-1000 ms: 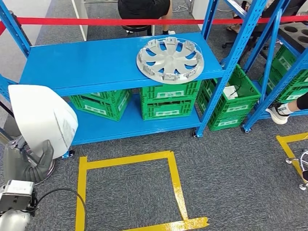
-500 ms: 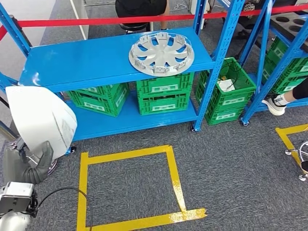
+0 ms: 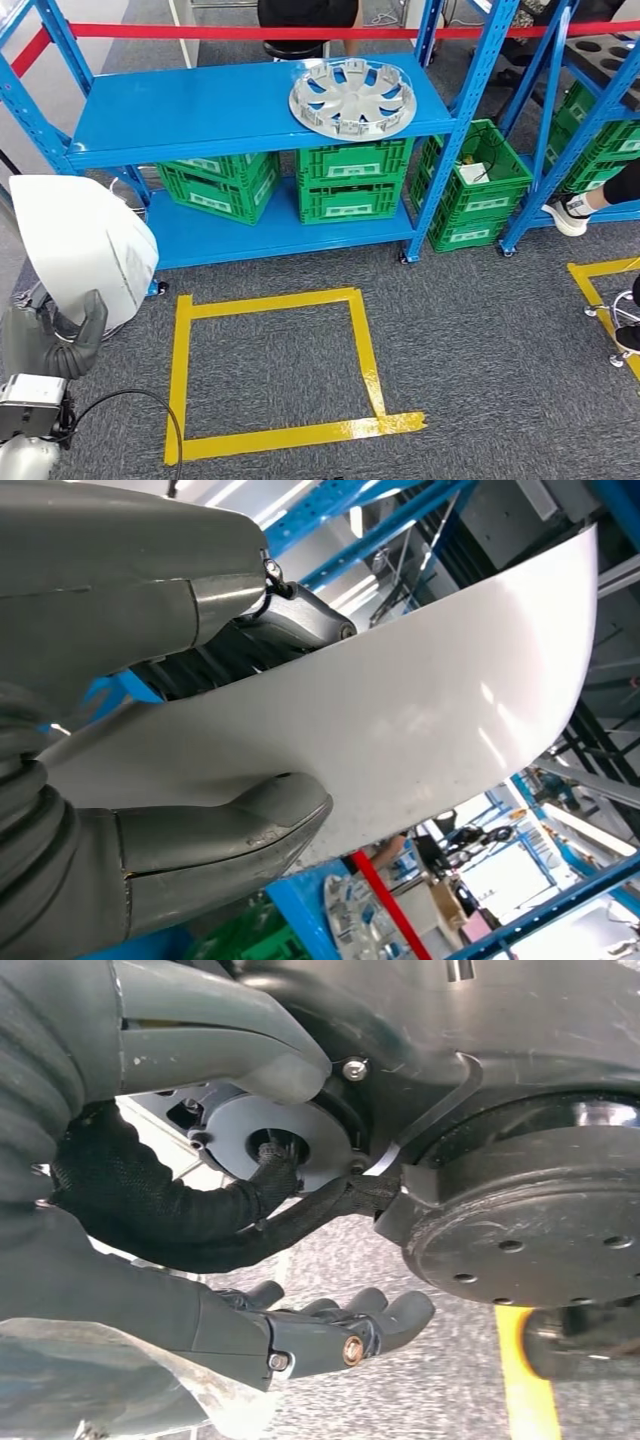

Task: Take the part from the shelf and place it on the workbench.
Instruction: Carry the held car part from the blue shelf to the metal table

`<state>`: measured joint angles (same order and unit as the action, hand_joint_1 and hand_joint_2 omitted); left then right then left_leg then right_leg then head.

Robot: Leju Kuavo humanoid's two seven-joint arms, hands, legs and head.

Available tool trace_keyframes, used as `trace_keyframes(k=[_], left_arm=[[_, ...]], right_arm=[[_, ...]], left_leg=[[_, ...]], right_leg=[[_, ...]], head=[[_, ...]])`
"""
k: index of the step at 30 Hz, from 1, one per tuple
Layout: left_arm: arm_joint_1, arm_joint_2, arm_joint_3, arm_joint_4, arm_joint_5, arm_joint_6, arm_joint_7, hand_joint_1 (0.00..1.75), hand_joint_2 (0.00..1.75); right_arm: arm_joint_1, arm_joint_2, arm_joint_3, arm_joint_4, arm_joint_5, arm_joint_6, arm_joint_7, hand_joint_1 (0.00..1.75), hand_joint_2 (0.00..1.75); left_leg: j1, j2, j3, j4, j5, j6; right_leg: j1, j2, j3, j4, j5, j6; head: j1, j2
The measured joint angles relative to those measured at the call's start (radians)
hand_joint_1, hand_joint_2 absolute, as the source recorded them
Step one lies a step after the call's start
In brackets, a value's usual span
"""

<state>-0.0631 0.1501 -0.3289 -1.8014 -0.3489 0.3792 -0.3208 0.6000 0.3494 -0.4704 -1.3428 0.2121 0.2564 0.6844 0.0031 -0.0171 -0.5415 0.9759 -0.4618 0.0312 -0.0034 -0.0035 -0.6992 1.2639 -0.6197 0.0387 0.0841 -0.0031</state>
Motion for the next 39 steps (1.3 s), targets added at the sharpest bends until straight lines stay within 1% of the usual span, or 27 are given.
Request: trace_keyframes(k=[1,2,4,6,7,8,9,11,13,15,16,17,18,19,21,22,24,25,27,29,30,31,32,34,36,38,39], left_arm=[[0.0,0.0,0.0,0.0,0.0,0.0,0.0,1.75,1.75],[0.0,0.0,0.0,0.0,0.0,0.0,0.0,1.75,1.75],[0.0,0.0,0.0,0.0,0.0,0.0,0.0,1.75,1.75],[-0.001,0.0,0.0,-0.001,0.0,0.0,0.0,1.75,1.75],[-0.002,0.0,0.0,-0.002,0.0,0.0,0.0,1.75,1.75],[-0.002,0.0,0.0,-0.002,0.0,0.0,0.0,1.75,1.75],[-0.001,0.0,0.0,-0.003,0.0,0.0,0.0,1.75,1.75],[0.002,0.001,0.0,-0.003,0.0,0.0,0.0,1.75,1.75],[0.003,0.001,0.0,-0.003,0.0,0.0,0.0,1.75,1.75],[0.004,0.0,0.0,-0.003,0.0,0.0,0.0,1.75,1.75],[0.004,0.0,0.0,-0.003,0.0,0.0,0.0,1.75,1.75],[0.005,0.0,0.0,-0.003,0.0,0.0,0.0,1.75,1.75],[0.005,0.0,0.0,-0.003,0.0,0.0,0.0,1.75,1.75],[0.005,0.0,0.0,-0.003,0.0,0.0,0.0,1.75,1.75],[0.004,0.0,0.0,-0.003,0.0,0.0,0.0,1.75,1.75],[0.004,0.0,0.0,-0.003,0.0,0.0,0.0,1.75,1.75],[0.005,0.001,0.0,-0.004,0.0,0.0,0.0,1.75,1.75],[0.005,0.001,0.0,-0.004,0.0,0.0,0.0,1.75,1.75],[0.004,0.002,0.0,-0.005,0.0,0.0,0.0,1.75,1.75],[0.003,0.001,0.0,-0.006,0.0,0.0,0.0,1.75,1.75],[0.004,0.0,0.0,-0.006,0.0,0.0,0.0,1.75,1.75],[0.004,0.0,0.0,-0.006,0.0,0.0,0.0,1.75,1.75],[0.005,0.0,0.0,-0.006,0.0,0.0,0.0,1.75,1.75],[0.005,0.0,0.0,-0.006,0.0,0.0,0.0,1.75,1.75],[0.004,0.0,0.0,-0.006,0.0,0.0,0.0,1.75,1.75],[0.002,0.0,0.0,-0.006,0.0,0.0,0.0,1.75,1.75],[0.001,0.0,-0.001,-0.006,0.0,0.0,0.0,1.75,1.75]], right_arm=[[-0.001,0.0,0.0,0.0,0.0,0.0,0.0,0.0,1.75],[-0.001,0.0,0.0,0.0,0.0,0.0,0.0,0.0,1.75],[-0.001,0.0,0.0,0.0,0.0,0.0,0.0,0.0,1.75],[-0.001,0.0,0.0,-0.001,0.0,0.0,0.0,0.0,1.75],[0.0,0.0,0.0,-0.002,0.0,0.0,0.0,0.0,1.75],[0.0,0.0,0.0,-0.002,0.0,0.0,0.0,0.0,1.75],[0.0,0.0,0.0,-0.002,0.0,0.0,0.0,0.0,1.75],[0.001,0.0,0.0,-0.002,0.0,0.0,0.0,0.0,1.75],[0.003,0.0,0.0,-0.002,0.0,0.0,0.0,0.0,1.75],[0.007,0.0,0.0,-0.002,0.0,0.001,0.0,0.0,1.75],[0.008,0.0,0.0,-0.002,0.0,0.001,0.0,0.0,1.75],[0.008,0.0,0.0,-0.002,0.0,0.001,0.0,0.0,1.75],[0.007,0.0,0.0,-0.002,0.0,0.001,0.0,0.0,1.75],[0.007,0.0,0.0,-0.002,0.0,0.001,0.0,0.0,1.75],[0.006,0.0,0.0,-0.002,0.0,0.001,0.0,0.0,1.75],[0.006,0.0,0.0,-0.002,0.0,0.001,0.0,0.0,1.75],[0.005,0.0,0.0,-0.002,0.0,0.001,0.0,0.0,1.75],[0.003,0.0,0.0,-0.003,0.0,0.001,0.0,0.0,1.75],[0.002,0.0,0.0,-0.004,0.0,0.001,0.0,0.0,1.75],[0.002,0.0,0.0,-0.005,0.0,0.001,0.0,0.0,1.75],[0.003,0.0,0.0,-0.004,0.0,0.001,0.0,0.0,1.75],[0.004,0.0,0.0,-0.004,0.0,0.001,0.001,0.0,1.75],[0.004,0.0,0.0,-0.004,0.0,0.001,0.001,0.0,1.75],[0.004,0.0,0.0,-0.004,0.0,0.001,0.001,0.0,1.75],[0.005,0.0,0.0,-0.004,0.0,0.0,0.0,0.0,1.75],[0.005,0.0,0.001,-0.005,0.0,-0.001,0.0,0.0,1.75],[0.006,0.0,0.001,-0.005,0.0,-0.001,0.0,0.0,1.75]], left_leg=[[0.0,-0.006,-0.019,0.002,0.014,-0.002],[0.0,-0.013,-0.039,0.005,0.027,-0.004],[0.0,-0.031,-0.072,0.01,0.051,-0.011],[-0.003,-0.049,-0.096,0.015,0.073,-0.02],[-0.004,-0.059,-0.103,0.016,0.084,-0.024],[-0.005,-0.069,-0.108,0.015,0.095,-0.029],[-0.004,-0.078,-0.113,0.014,0.105,-0.034],[-0.004,-0.061,-0.125,0.034,0.083,-0.043],[-0.003,-0.016,-0.155,0.13,-0.003,-0.053],[0.003,0.004,-0.188,0.272,-0.082,-0.063],[0.006,0.007,-0.19,0.314,-0.092,-0.067],[0.009,0.01,-0.173,0.318,-0.083,-0.069],[0.01,0.016,-0.137,0.28,-0.062,-0.069],[0.011,0.031,-0.085,0.21,-0.039,-0.068],[0.006,0.068,0.006,0.072,-0.02,-0.057],[0.002,0.08,0.026,0.034,-0.02,-0.05],[-0.002,0.071,0.022,0.019,-0.022,-0.034],[-0.001,0.062,0.019,0.014,-0.019,-0.026],[0.004,0.044,0.011,0.006,-0.009,-0.011],[0.005,0.026,0.002,0.005,-0.002,-0.001],[0.004,0.015,-0.003,0.006,0.001,0.001],[0.003,0.003,-0.007,0.007,0.004,0.002],[0.002,-0.01,-0.009,0.009,0.005,0.001],[0.002,-0.036,-0.01,0.013,0.007,0.0],[0.0,-0.059,-0.015,0.02,0.008,-0.006],[0.002,-0.081,-0.03,0.025,0.015,-0.019],[0.003,-0.094,-0.039,0.027,0.021,-0.028]], right_leg=[[0.0,0.001,0.01,0.028,0.006,0.0],[0.0,0.003,0.036,0.024,0.03,-0.002],[0.0,0.032,0.14,-0.087,0.075,-0.012],[0.001,0.076,0.256,-0.243,0.063,-0.023],[0.001,0.087,0.287,-0.292,0.048,-0.026],[0.003,0.082,0.298,-0.315,0.041,-0.028],[0.001,0.069,0.292,-0.319,0.043,-0.03],[-0.001,0.039,0.282,-0.319,0.054,-0.043],[-0.002,0.008,0.271,-0.319,0.066,-0.054],[0.0,-0.024,0.256,-0.317,0.076,-0.055],[0.0,-0.04,0.249,-0.315,0.08,-0.054],[0.0,-0.055,0.243,-0.312,0.082,-0.053],[0.0,-0.069,0.239,-0.309,0.083,-0.051],[0.001,-0.082,0.24,-0.307,0.083,-0.049],[0.006,-0.104,0.239,-0.301,0.082,-0.042],[0.009,-0.114,0.24,-0.299,0.082,-0.038],[0.011,-0.132,0.242,-0.298,0.085,-0.028],[0.01,-0.127,0.241,-0.294,0.081,-0.022],[0.006,-0.076,0.213,-0.245,0.044,-0.012],[0.002,-0.014,0.146,-0.111,-0.023,-0.006],[0.001,-0.003,0.111,-0.041,-0.046,-0.005],[0.0,0.001,0.087,0.003,-0.053,-0.005],[0.0,0.003,0.083,0.007,-0.037,-0.006],[0.0,0.018,0.126,-0.096,0.041,-0.012],[-0.003,0.067,0.179,-0.222,0.095,-0.021],[-0.005,0.093,0.2,-0.27,0.099,-0.025],[-0.005,0.084,0.202,-0.278,0.1,-0.026]], head=[[0.0,0.0],[0.0,0.0],[0.0,0.0],[0.0,0.0],[0.001,0.0],[0.001,0.0],[0.001,0.0],[-0.003,0.0],[-0.009,0.0],[-0.011,0.0],[-0.011,0.0],[-0.011,0.0],[-0.011,0.0],[-0.011,0.0],[-0.01,0.0],[-0.009,0.0],[-0.006,0.0],[-0.006,0.0],[-0.001,0.0],[0.004,0.0],[0.006,0.0],[0.006,0.0],[0.007,0.0],[0.007,0.0],[0.006,0.0],[0.004,0.0],[0.004,0.0]])
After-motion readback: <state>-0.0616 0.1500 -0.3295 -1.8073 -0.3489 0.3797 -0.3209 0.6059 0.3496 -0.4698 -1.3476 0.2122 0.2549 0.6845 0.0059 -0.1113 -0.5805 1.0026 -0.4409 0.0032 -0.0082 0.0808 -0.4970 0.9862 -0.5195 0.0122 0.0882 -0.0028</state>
